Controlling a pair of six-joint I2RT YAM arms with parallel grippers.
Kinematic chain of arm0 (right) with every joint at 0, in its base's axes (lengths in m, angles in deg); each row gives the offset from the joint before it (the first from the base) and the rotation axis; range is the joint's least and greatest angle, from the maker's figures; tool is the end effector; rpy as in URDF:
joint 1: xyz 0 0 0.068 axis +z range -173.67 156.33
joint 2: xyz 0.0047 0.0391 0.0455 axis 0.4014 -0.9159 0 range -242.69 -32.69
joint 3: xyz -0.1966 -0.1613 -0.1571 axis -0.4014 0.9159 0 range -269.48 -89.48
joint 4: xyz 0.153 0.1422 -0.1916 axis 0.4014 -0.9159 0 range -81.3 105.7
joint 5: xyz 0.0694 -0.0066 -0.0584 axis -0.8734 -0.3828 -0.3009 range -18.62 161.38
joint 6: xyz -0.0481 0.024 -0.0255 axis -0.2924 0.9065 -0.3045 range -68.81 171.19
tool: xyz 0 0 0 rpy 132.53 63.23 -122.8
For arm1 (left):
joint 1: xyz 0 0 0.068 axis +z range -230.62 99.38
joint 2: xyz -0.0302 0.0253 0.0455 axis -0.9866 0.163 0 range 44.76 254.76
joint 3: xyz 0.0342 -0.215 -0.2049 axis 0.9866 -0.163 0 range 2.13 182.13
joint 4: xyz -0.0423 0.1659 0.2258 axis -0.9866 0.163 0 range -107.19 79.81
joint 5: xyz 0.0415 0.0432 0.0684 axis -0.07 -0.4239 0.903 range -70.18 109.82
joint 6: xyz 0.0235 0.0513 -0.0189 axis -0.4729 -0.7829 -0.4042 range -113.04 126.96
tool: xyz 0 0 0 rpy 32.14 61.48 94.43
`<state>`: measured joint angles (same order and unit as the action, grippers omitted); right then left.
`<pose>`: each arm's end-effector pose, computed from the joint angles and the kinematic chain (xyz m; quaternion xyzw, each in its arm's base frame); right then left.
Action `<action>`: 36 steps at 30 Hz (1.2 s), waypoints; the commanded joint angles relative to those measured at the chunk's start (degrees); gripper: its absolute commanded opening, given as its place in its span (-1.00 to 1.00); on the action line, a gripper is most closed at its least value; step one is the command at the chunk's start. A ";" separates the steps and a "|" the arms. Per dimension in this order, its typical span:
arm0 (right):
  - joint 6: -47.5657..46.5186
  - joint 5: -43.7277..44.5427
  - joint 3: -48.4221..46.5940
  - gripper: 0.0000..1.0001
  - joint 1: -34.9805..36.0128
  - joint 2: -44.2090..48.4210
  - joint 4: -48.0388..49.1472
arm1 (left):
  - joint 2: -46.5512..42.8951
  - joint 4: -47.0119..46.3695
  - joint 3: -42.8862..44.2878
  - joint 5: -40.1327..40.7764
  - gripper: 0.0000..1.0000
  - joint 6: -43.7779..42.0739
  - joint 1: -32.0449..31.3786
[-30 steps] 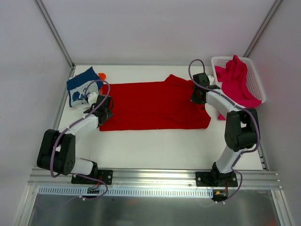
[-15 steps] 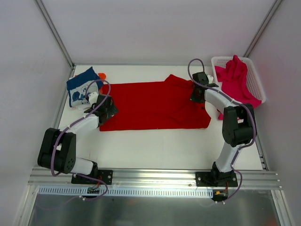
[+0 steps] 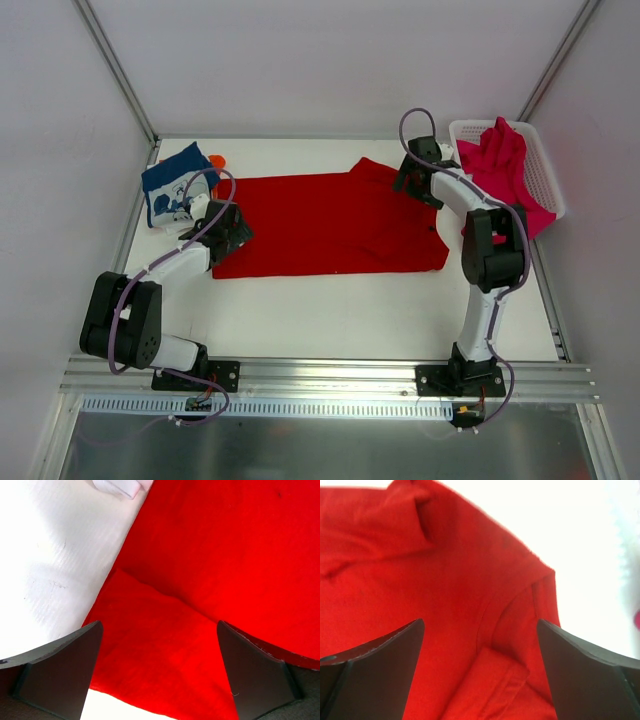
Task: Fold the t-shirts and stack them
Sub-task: Fold the flattened tshirt in 1/3 of the way
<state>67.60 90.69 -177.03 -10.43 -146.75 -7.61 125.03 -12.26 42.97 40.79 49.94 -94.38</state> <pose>0.4704 0.0958 0.2251 0.0832 0.9239 -0.0656 0.3677 0.2934 -0.0558 0.1960 -0.2969 0.8592 -0.0336 0.4154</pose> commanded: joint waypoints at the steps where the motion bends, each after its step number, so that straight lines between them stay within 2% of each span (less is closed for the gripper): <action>1: 0.21 2.57 -4.82 0.99 -1.11 -0.38 -3.75 | -1.08 -1.33 -0.32 -1.20 0.98 -1.06 0.66; 6: 3.19 -2.16 1.31 0.99 -0.49 8.75 -3.15 | -3.19 -1.68 -1.64 -1.55 0.98 -0.80 0.58; 9: 8.18 -4.71 10.79 0.99 1.09 16.02 0.09 | -3.72 -1.85 -2.17 -2.60 0.98 -0.27 0.66; 11: 9.95 -5.16 17.74 0.99 3.54 19.40 1.60 | -4.33 -2.20 -2.78 -3.39 0.98 0.00 0.66; 15: 12.59 -2.09 22.06 0.99 11.61 25.28 0.55 | -5.04 -3.17 -3.92 -4.89 0.98 0.26 0.58; 19: 15.32 -1.47 24.44 0.99 14.44 25.56 1.95 | -5.82 -3.87 -4.80 -6.90 0.98 0.96 0.49; 23: 17.07 -3.22 26.28 0.76 14.80 23.10 4.58 | -7.84 -4.31 -6.03 -8.40 0.98 0.88 0.31; 28: 19.19 -3.75 28.22 0.65 15.07 20.29 6.87 | -11.71 -4.31 -7.97 -8.05 0.98 -0.44 0.40; 30: 19.80 -3.93 28.66 0.54 15.07 18.79 7.58 | -13.11 -4.31 -8.75 -8.05 0.98 -0.88 0.40; 36: 22.09 -3.32 30.86 0.49 16.12 17.03 9.51 | -14.70 -4.23 -9.73 -8.49 0.98 -2.11 0.31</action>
<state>86.98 86.98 -146.84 4.91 -129.51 -0.44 111.85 -15.43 33.86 33.31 49.44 -94.40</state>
